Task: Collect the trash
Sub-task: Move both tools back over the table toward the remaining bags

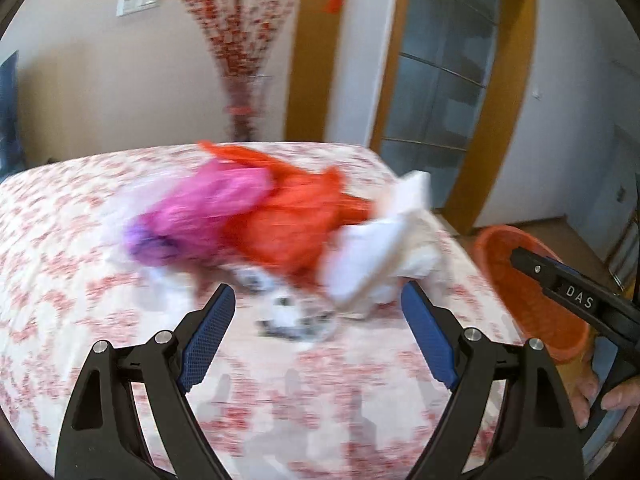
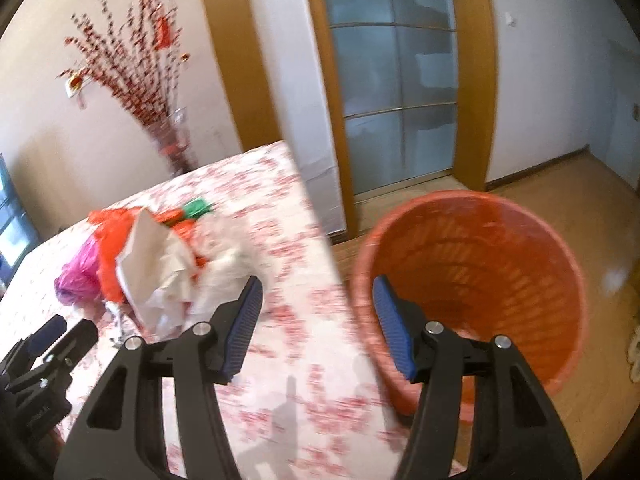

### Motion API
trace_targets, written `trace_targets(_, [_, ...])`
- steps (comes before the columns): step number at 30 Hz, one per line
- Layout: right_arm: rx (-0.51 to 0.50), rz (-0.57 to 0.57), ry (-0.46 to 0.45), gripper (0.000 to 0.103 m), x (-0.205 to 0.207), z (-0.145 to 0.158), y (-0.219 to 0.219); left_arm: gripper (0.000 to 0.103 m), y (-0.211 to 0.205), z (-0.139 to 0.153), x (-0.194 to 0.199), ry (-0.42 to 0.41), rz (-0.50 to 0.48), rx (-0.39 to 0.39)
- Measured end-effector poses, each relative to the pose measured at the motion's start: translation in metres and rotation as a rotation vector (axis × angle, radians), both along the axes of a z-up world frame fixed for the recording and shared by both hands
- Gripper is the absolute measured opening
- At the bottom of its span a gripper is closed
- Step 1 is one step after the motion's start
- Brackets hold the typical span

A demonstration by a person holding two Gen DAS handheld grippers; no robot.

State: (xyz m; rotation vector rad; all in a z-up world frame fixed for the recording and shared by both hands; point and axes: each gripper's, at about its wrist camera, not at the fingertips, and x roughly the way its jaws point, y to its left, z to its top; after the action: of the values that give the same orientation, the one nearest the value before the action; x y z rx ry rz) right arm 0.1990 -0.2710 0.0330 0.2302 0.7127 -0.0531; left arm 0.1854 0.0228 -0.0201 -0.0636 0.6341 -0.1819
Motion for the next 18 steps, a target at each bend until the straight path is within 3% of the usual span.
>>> trace_targets(8, [0.003, 0.051, 0.049, 0.052, 0.04, -0.015, 0.033, 0.084, 0.042, -0.004, 0.007, 0.009, 0.079, -0.017])
trace_targets(18, [0.034, 0.083, 0.128, 0.051, 0.067, -0.036, 0.046, 0.084, 0.053, -0.015, 0.008, 0.03, 0.094, -0.029])
